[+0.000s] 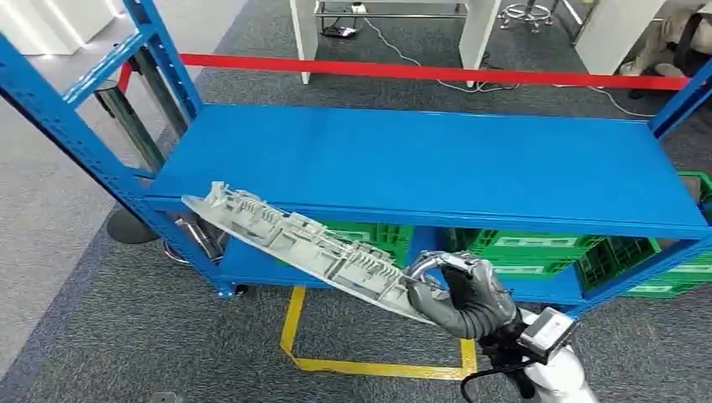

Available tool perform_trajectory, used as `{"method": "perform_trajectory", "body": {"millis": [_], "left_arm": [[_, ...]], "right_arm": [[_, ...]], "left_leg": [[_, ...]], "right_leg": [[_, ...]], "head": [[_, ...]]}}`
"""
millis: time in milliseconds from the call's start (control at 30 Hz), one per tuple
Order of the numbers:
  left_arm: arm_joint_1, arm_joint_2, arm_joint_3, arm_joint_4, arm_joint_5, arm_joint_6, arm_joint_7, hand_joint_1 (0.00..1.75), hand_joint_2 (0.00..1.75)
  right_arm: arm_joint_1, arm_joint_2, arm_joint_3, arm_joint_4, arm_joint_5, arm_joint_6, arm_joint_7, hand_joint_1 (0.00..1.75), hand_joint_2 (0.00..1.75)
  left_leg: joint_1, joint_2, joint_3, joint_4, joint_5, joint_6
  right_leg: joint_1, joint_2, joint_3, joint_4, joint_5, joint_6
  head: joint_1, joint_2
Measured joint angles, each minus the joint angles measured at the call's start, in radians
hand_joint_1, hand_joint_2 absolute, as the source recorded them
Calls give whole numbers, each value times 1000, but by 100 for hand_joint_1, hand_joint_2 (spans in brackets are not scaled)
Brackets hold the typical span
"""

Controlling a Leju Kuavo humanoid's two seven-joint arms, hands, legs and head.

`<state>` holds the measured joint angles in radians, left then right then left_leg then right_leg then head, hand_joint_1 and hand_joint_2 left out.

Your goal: Take the parts from the cabinet and place them on the table.

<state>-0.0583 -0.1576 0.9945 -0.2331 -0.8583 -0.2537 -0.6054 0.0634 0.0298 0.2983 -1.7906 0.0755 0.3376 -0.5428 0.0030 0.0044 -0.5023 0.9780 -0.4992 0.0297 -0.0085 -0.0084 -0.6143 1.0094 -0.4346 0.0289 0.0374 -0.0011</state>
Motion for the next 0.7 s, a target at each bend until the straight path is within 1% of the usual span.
{"method": "perform_trajectory", "body": {"millis": [33,67,100,133,167,200,233,267,300,333,367,400,433,467,500,533,567,600,633,667,700], "left_arm": [[0,0,2,0,0,0,1,0,0],[-1,0,3,0,0,0,1,0,0],[-2,0,3,0,0,0,1,0,0],[-1,-2,4,0,0,0,1,0,0],[-1,-3,5,0,0,0,1,0,0],[-1,-3,5,0,0,0,1,0,0],[0,-4,5,0,0,0,1,0,0],[-1,-4,5,0,0,0,1,0,0],[-1,-5,5,0,0,0,1,0,0],[-1,-5,5,0,0,0,1,0,0],[-1,-5,6,0,0,0,3,0,0],[-1,-5,6,0,-1,0,6,0,0],[-1,-6,6,1,-2,0,13,0,0],[-1,-6,6,1,-4,1,18,0,0],[3,-6,6,1,-7,2,22,0,0],[4,-6,6,2,-13,2,26,0,0],[7,-8,6,2,-16,3,31,0,0],[7,-9,6,2,-19,3,34,0,0],[7,-9,6,2,-21,3,37,0,0],[7,-10,6,3,-21,3,38,0,0],[7,-12,6,3,-22,3,41,0,0]], "right_arm": [[-1,0,0,3,0,0,0,175,175],[-1,0,1,6,0,0,0,175,175],[-1,0,2,8,0,0,0,175,175],[-1,0,2,12,0,0,0,175,175],[-1,0,2,15,-1,0,0,175,175],[-1,0,2,17,-1,0,0,175,175],[-1,0,2,19,0,0,0,175,175],[-1,0,2,21,0,0,0,175,175],[-3,0,2,21,0,-1,1,175,175],[-6,0,2,21,-1,-1,1,175,175],[-9,0,3,21,-2,-1,0,175,175],[-9,0,4,21,-6,-1,0,175,175],[-5,0,4,22,-10,-2,-2,175,175],[0,0,4,22,-12,-2,-3,175,175],[3,0,4,22,-13,-4,-4,175,175],[5,0,4,23,-15,-5,-5,175,175],[10,0,4,23,-17,-8,-6,175,175],[17,1,4,23,-17,-11,-6,175,175],[24,1,4,23,-13,-16,-6,175,175],[31,1,4,23,-3,-26,-6,175,175],[39,1,4,23,6,-34,-5,175,175]], "left_leg": [[-2,1,-11,0,9,7],[-2,2,-24,0,17,13],[-4,2,-37,1,28,15],[-6,2,-53,2,40,16],[-7,2,-68,3,50,16],[-8,2,-83,5,60,14],[-8,2,-99,8,70,13],[-8,2,-113,12,79,11],[-8,1,-126,17,87,7],[-9,1,-132,22,93,1],[-14,1,-139,30,98,-4],[-14,3,-142,29,109,-8],[-12,3,-143,28,119,-11],[-11,3,-143,25,126,-18],[-11,0,-147,27,127,-24],[-8,-1,-154,43,89,-32],[-6,-2,-165,89,27,-37],[-3,-1,-182,163,-37,-43],[-1,-1,-199,244,-87,-46],[1,-2,-208,312,-112,-49],[2,-1,-203,340,-104,-50]], "right_leg": [[0,4,-17,26,-43,3],[-1,5,-40,82,-100,5],[-2,5,-60,161,-156,7],[-2,5,-81,244,-199,10],[-1,5,-89,296,-208,11],[-1,5,-80,310,-186,11],[-1,5,-50,286,-145,11],[-1,5,-5,231,-106,10],[-2,4,63,138,-82,7],[-1,4,130,41,-107,3],[2,5,179,-28,-128,1],[2,7,175,-39,-138,-5],[4,7,161,-37,-134,-10],[7,6,157,-35,-129,-17],[0,3,150,-40,-118,-28],[-1,0,143,-40,-109,-37],[-1,0,133,-40,-99,-46],[-1,0,123,-39,-90,-46],[0,-1,118,-37,-79,-46],[0,-1,105,-34,-67,-46],[0,-1,90,-31,-60,-45]], "head": [[0,0],[3,0],[3,0],[2,0],[3,0],[2,0],[2,0],[2,0],[3,0],[3,0],[2,0],[1,0],[2,0],[2,0],[3,0],[0,0],[-3,0],[-5,0],[-4,0],[-4,0],[-4,0]]}}
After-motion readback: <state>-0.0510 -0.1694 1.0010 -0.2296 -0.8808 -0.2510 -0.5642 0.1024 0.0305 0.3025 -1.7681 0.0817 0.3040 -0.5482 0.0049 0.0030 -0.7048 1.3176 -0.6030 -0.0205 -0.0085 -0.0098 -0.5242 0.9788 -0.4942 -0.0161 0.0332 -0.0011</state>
